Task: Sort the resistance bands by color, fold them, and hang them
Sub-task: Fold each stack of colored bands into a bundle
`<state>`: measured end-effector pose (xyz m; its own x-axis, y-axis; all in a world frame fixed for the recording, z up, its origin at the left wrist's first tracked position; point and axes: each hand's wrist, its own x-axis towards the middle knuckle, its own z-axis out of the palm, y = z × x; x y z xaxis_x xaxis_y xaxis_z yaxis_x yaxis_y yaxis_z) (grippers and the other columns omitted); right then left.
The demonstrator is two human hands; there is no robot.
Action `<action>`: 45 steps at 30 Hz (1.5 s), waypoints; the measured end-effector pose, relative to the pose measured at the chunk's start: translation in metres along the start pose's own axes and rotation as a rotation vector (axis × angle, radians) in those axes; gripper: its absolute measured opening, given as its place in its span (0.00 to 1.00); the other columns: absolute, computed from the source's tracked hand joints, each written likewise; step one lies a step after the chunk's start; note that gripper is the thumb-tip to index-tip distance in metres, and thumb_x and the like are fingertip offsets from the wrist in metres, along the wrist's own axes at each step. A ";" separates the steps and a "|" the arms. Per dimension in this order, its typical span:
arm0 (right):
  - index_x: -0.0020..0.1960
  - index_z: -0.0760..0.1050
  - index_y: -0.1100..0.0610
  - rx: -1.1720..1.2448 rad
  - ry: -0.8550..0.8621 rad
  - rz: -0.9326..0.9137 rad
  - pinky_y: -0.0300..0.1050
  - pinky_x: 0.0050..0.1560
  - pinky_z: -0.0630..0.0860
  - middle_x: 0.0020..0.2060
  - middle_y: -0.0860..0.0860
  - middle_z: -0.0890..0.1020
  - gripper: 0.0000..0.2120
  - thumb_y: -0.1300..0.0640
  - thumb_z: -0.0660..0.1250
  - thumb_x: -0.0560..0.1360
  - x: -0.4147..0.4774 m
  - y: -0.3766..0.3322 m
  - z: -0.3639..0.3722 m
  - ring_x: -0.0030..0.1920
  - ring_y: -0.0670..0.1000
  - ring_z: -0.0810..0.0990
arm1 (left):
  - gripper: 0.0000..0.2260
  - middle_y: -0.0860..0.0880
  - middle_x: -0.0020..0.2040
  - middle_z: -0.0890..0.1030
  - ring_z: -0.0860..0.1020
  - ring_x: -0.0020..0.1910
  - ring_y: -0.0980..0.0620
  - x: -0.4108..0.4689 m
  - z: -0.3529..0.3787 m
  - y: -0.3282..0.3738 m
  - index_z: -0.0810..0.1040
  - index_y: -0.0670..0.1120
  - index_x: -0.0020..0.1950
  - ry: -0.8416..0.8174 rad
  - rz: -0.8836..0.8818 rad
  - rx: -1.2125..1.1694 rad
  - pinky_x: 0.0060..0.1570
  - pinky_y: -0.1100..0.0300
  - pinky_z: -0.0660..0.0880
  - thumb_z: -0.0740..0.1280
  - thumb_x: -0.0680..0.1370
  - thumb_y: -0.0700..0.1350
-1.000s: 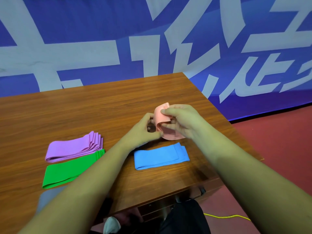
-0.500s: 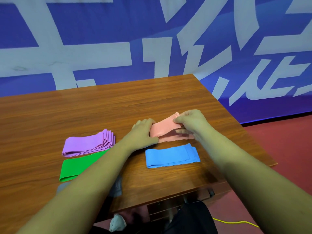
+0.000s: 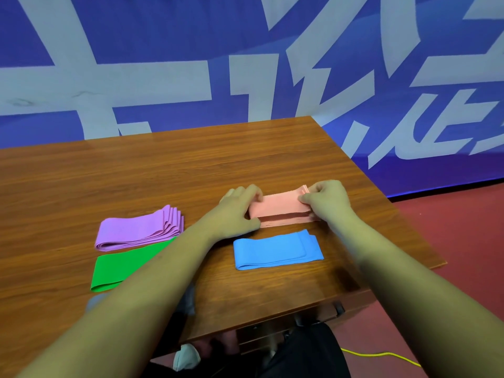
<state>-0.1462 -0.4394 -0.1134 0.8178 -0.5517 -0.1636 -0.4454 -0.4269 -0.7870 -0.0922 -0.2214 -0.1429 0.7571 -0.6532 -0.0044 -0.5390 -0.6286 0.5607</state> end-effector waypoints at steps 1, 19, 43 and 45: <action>0.39 0.80 0.63 -0.063 0.027 -0.037 0.54 0.39 0.80 0.37 0.60 0.84 0.07 0.59 0.72 0.70 0.001 0.004 0.001 0.33 0.55 0.81 | 0.18 0.51 0.53 0.70 0.67 0.56 0.49 0.002 0.001 0.000 0.68 0.57 0.58 -0.014 0.001 0.038 0.57 0.52 0.69 0.68 0.70 0.50; 0.59 0.76 0.59 -0.270 0.107 -0.421 0.53 0.59 0.74 0.57 0.58 0.75 0.15 0.57 0.64 0.73 -0.044 -0.007 0.020 0.57 0.59 0.75 | 0.15 0.48 0.54 0.74 0.74 0.54 0.50 -0.059 -0.045 -0.006 0.78 0.49 0.57 0.154 -0.046 0.037 0.58 0.56 0.72 0.68 0.73 0.55; 0.61 0.77 0.59 -0.453 -0.657 -0.843 0.40 0.54 0.68 0.52 0.56 0.78 0.17 0.55 0.69 0.73 -0.099 -0.165 0.246 0.54 0.54 0.77 | 0.15 0.55 0.51 0.79 0.76 0.48 0.65 -0.182 -0.143 -0.193 0.79 0.49 0.63 0.055 -0.332 -0.224 0.52 0.76 0.68 0.72 0.76 0.45; 0.61 0.78 0.60 -0.451 -0.736 -0.815 0.42 0.57 0.69 0.53 0.57 0.80 0.18 0.55 0.70 0.73 -0.101 -0.165 0.251 0.55 0.55 0.77 | 0.15 0.55 0.51 0.78 0.74 0.47 0.64 -0.178 -0.146 -0.192 0.80 0.49 0.62 -0.002 -0.308 -0.203 0.52 0.76 0.66 0.73 0.75 0.46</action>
<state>-0.0638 -0.1329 -0.1164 0.8669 0.4813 -0.1296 0.3360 -0.7564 -0.5612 -0.0701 0.0772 -0.1292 0.8717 -0.4475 -0.1996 -0.2018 -0.6992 0.6859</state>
